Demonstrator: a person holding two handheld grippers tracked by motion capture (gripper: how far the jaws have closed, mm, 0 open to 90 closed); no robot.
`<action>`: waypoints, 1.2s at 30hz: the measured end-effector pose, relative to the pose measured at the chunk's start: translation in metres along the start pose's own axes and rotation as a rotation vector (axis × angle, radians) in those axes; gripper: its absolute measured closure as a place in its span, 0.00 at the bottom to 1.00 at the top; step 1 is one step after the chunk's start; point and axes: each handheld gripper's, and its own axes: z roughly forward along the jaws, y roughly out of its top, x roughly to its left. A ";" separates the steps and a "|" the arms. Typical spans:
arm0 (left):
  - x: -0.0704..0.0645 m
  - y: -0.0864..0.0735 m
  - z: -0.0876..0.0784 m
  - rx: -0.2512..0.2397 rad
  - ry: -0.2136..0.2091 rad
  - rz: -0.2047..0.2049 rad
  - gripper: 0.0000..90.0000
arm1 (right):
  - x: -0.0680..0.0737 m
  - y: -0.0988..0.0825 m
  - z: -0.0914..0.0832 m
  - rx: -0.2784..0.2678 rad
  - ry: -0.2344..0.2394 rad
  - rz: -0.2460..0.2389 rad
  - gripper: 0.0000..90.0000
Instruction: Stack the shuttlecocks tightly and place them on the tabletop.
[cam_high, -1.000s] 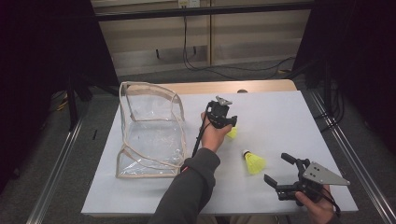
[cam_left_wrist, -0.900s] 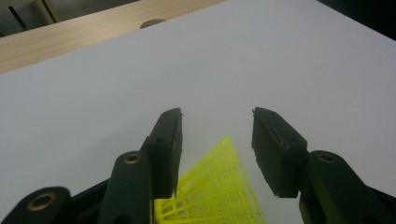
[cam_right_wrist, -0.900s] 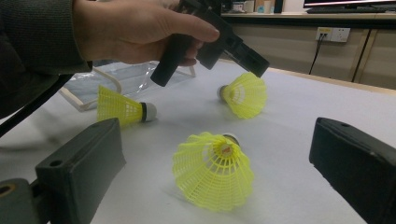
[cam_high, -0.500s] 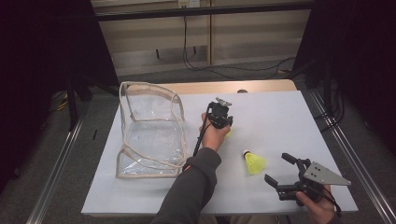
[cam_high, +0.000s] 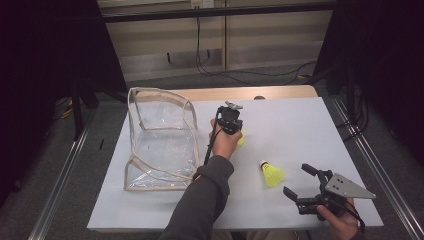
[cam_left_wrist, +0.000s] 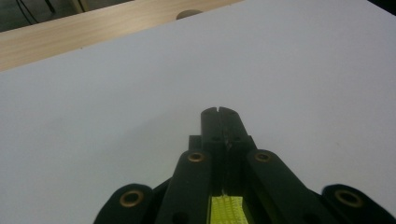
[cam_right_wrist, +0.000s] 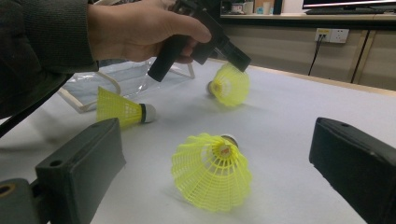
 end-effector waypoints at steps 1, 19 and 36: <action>0.001 0.001 -0.002 -0.003 0.002 -0.010 1.00 | 0.000 0.000 0.000 0.001 -0.001 -0.002 0.03; 0.006 0.002 -0.004 -0.005 0.048 -0.036 1.00 | 0.000 0.000 0.000 -0.003 -0.002 -0.003 0.03; 0.008 0.000 -0.001 0.001 0.058 -0.028 0.93 | 0.000 0.000 -0.001 -0.004 -0.002 -0.003 0.03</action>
